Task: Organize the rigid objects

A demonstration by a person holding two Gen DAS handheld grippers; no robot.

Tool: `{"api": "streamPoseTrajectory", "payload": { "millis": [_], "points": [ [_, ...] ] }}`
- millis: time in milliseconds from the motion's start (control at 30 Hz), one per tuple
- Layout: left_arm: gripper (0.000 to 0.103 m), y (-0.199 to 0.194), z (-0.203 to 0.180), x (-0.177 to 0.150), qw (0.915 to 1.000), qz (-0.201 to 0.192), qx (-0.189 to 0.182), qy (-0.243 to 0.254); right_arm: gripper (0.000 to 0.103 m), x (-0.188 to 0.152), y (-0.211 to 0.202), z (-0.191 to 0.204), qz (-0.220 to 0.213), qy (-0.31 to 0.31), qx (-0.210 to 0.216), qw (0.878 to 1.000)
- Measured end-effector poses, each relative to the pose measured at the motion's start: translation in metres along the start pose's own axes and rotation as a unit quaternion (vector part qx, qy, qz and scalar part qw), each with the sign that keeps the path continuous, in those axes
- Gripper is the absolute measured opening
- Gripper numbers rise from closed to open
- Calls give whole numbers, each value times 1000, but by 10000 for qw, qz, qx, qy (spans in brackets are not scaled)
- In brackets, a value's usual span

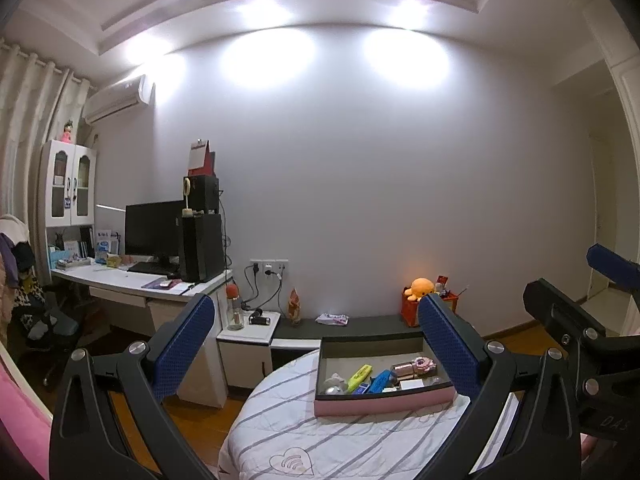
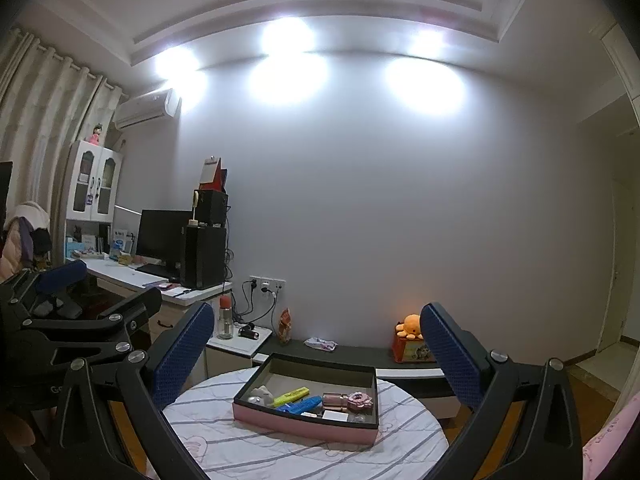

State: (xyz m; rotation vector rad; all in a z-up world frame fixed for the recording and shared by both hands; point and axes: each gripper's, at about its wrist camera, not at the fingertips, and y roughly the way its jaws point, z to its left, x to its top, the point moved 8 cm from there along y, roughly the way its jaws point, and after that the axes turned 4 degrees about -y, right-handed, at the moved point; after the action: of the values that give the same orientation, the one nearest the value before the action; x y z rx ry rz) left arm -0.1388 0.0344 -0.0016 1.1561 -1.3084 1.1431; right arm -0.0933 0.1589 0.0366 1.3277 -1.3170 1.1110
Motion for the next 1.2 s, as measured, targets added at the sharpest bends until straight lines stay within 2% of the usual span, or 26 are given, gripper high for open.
{"api": "streamPoseTrajectory", "payload": {
  "millis": [367,800,1200],
  "points": [
    [103,-2,3,5,9998,-172,72,16,103,2,1,4,-63,-67,22,10000],
    [103,4,5,2,9998,-110,142,38,103,2,5,8,-28,-73,50,10000],
    [103,9,-9,-2,10000,-36,-38,52,103,-2,5,-5,28,-35,-132,9999]
  ]
}}
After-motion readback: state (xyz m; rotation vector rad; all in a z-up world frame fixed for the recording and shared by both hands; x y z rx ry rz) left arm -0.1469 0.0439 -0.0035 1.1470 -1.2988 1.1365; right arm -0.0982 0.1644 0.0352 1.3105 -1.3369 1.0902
